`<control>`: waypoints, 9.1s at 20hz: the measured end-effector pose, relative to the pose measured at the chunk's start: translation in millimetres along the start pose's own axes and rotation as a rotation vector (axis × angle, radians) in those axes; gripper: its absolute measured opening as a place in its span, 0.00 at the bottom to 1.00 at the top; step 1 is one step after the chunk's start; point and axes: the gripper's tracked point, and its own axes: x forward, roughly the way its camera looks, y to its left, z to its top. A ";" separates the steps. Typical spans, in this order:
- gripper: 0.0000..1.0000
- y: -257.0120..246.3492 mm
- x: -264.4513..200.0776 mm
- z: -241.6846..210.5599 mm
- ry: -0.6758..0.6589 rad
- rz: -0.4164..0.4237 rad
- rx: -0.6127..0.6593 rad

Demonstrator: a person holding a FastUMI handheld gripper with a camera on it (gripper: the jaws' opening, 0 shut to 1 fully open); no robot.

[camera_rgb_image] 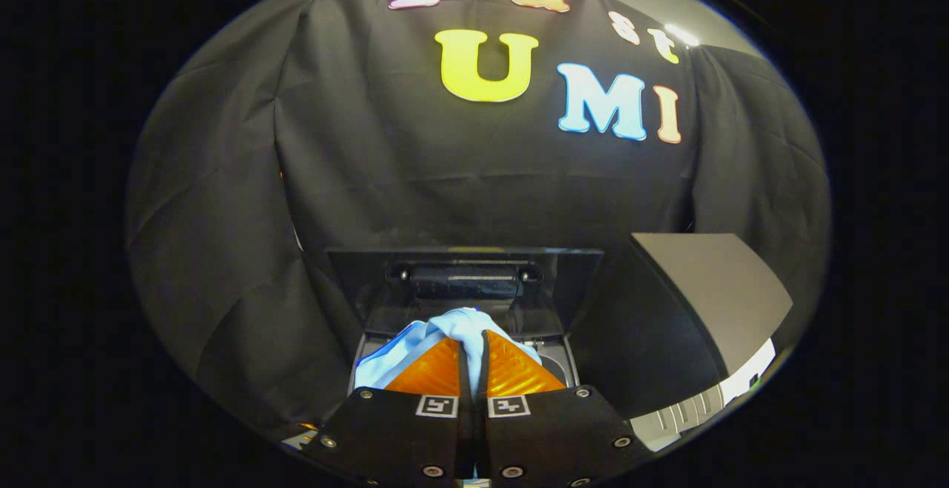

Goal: Put the clothes into the washing machine and then close the washing machine lid.

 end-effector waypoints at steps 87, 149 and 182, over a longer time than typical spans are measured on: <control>0.97 -45.7 210.1 104.6 0.134 0.000 0.047; 0.96 -22.1 16.0 -146.4 -0.096 0.050 0.004; 0.96 -237.7 -372.1 -200.6 -0.418 0.166 -0.063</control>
